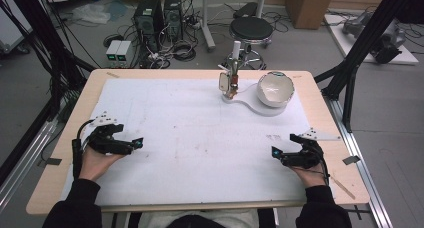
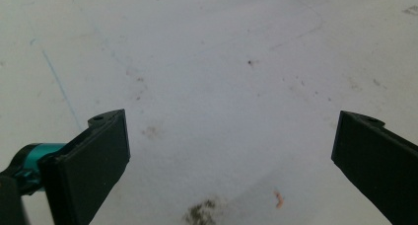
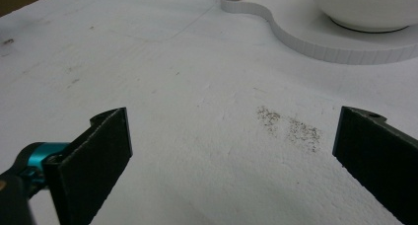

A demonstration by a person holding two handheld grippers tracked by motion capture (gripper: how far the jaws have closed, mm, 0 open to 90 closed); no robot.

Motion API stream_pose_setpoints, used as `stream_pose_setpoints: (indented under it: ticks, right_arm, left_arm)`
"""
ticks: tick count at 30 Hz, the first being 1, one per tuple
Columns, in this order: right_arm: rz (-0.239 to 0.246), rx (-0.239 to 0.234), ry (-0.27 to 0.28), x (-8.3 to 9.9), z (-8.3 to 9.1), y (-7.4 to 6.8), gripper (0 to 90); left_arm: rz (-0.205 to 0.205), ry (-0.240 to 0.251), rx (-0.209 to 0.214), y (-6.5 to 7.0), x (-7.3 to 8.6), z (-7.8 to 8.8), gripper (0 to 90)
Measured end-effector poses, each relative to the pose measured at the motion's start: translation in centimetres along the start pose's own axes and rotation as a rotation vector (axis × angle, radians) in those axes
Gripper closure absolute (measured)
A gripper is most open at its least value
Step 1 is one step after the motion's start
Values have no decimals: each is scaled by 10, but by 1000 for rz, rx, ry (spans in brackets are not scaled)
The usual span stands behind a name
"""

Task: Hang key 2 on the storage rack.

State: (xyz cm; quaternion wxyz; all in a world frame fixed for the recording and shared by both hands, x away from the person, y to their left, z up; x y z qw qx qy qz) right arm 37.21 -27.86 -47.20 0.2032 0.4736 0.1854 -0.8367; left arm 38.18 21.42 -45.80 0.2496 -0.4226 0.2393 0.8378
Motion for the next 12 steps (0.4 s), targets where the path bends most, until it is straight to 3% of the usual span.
stream_pose_setpoints:
  ticks: [5, 12]
  right_arm:
    - [2, -2, -14, 1, -3, -1, 5]
    - [10, -7, -23, 2, -4, -4, 5]
  left_arm:
    - [1, 29, -1, -3, 14, 9, 17]
    - [-11, 61, -7, -1, 19, 20, 17]
Point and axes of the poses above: each handheld gripper's, and its own axes: z roughly backward along the jaws, x roughly out of its underside, y roughly to its right, the point moved 9 cm from there along -z, roughly forward along the jaws, and after that the axes turned 5 degrees about x, right-handed, at the moved point
